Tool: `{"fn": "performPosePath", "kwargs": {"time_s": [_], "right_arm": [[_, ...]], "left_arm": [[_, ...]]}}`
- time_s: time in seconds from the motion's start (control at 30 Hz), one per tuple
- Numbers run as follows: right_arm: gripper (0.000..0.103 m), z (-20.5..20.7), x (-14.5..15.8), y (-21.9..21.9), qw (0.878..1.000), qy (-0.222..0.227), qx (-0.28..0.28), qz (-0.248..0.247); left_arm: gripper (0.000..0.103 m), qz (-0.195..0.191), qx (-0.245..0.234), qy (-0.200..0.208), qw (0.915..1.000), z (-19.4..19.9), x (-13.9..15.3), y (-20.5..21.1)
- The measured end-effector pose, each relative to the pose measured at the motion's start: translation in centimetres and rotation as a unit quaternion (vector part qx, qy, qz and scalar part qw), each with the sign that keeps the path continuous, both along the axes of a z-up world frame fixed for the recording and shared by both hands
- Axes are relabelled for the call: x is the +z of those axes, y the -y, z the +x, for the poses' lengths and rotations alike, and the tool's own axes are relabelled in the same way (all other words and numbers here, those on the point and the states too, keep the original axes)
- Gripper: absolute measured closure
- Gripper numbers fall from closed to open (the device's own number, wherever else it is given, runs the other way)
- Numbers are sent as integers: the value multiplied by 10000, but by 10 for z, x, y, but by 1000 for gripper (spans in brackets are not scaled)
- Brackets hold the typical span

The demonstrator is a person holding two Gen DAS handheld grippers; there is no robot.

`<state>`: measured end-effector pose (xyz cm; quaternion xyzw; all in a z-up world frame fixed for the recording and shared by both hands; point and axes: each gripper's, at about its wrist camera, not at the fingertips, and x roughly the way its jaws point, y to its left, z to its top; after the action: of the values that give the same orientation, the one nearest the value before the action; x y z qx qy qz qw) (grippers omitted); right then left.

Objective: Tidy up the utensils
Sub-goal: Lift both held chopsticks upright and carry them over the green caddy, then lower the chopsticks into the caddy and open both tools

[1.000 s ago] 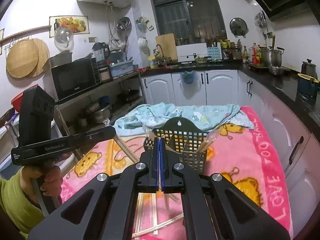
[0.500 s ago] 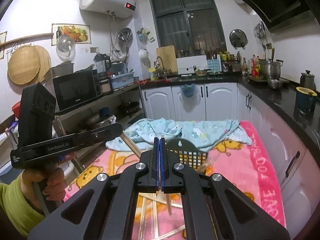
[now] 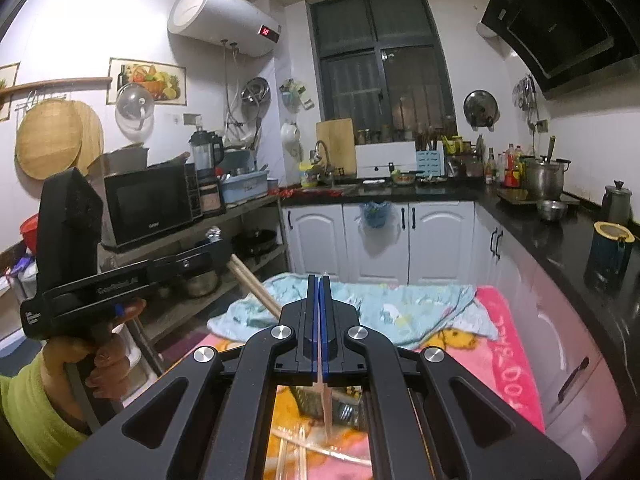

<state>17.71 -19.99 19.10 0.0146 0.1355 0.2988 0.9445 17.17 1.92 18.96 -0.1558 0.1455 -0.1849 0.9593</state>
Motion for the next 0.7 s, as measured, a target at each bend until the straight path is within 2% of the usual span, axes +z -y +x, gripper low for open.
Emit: {"fn": "performPosePath", "kwargs": {"time_s": [0.37, 0.7], "right_arm": [[102, 29, 32, -15, 9996, 229, -135, 75], [102, 63, 33, -29, 9997, 164, -186, 80]], "left_arm": [[101, 230, 498, 254, 9982, 12, 23, -24], [101, 542, 788, 148, 9953, 23, 3, -35]]}}
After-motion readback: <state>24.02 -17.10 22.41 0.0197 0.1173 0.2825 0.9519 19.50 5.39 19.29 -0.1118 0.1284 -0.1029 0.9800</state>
